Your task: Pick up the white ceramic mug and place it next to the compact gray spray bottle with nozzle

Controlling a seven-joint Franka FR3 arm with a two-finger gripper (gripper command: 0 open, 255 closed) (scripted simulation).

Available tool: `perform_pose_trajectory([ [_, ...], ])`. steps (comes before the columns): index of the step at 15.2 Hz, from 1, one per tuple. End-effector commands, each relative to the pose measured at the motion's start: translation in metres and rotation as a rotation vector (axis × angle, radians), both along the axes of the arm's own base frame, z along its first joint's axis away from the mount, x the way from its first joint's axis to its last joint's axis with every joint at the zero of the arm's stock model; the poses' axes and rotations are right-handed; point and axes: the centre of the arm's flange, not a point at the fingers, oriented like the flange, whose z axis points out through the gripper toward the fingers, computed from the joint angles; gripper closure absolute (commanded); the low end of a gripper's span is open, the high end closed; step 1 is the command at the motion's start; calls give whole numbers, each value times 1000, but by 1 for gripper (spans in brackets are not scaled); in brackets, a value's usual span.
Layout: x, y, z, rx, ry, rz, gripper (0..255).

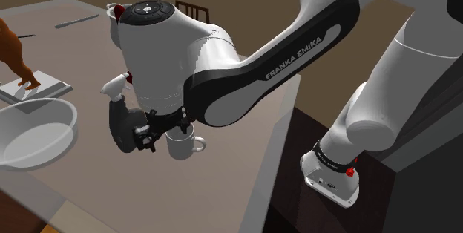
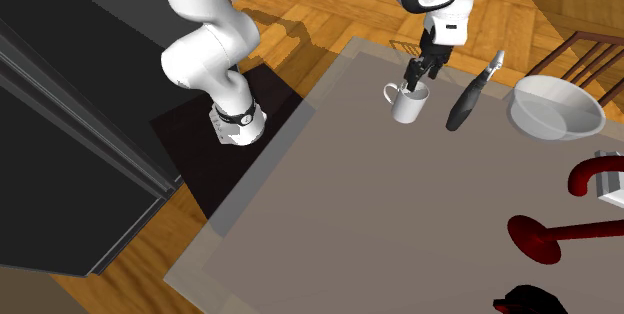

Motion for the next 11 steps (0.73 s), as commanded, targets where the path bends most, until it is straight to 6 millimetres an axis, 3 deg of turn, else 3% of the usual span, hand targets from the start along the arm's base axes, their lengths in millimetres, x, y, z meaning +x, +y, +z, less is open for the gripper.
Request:
perform_pose_trajectory([
  [1, 0, 0, 0, 0, 0, 0, 0],
  [5, -5, 2, 50, 0, 0, 0, 0],
  [11, -5, 2, 50, 0, 0, 0, 0],
])
